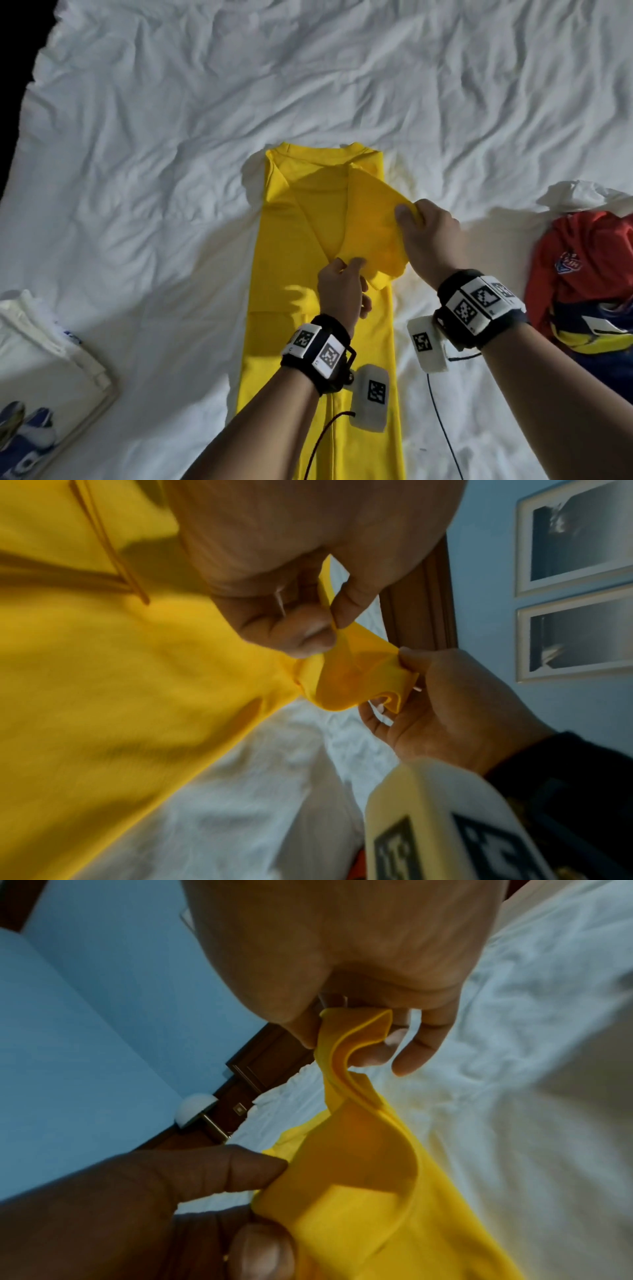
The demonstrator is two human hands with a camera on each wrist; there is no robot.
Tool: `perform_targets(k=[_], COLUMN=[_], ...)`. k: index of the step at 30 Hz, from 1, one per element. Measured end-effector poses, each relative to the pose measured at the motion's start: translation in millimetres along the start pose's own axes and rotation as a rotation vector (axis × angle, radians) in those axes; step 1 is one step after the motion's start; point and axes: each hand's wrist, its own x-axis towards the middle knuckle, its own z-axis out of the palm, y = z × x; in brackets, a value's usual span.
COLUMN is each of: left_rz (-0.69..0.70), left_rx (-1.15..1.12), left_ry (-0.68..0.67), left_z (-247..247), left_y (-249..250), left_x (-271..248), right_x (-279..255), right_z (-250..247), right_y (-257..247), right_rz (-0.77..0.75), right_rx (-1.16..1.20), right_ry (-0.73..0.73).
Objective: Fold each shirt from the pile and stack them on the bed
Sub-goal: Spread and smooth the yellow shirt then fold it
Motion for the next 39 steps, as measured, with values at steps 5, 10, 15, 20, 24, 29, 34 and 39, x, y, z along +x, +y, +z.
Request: perform_targets(k=[5, 10, 15, 20, 24, 29, 34, 39], left_rz=[0.006, 0.031, 0.038, 0.090, 0.162, 0.281, 0.724, 1.036], left_rx=[0.030, 0.111, 0.235, 0.301, 0.395, 0.704, 1.368, 1.595], left_ry=[-0.038, 0.028, 0.092, 0.160, 0.166, 0.197, 0.192, -0.125], left_z=[-38, -75, -97, -110, -114, -117, -107, -73], left_y=[14, 8, -1, -10, -13, -14, -20, -33], left_x=[0, 10, 19, 26, 29, 34, 32, 50], right_x=[-15, -42, -54, -60, -61, -60, -39, 40], right_z=[10, 33, 65, 78, 81, 80, 62, 58], right_y=[0, 12, 45, 60, 63, 68, 56, 26], right_rz=[0.029, 0.137, 0.381, 0.459, 0.434, 0.325, 0.210, 0.039], right_rx=[0.271, 0.459, 0.518, 0.454, 0.367, 0.178, -0.051, -0.003], right_ry=[-0.009, -0.040, -0.114, -0.169, -0.207, -0.253, -0.142, 0.039])
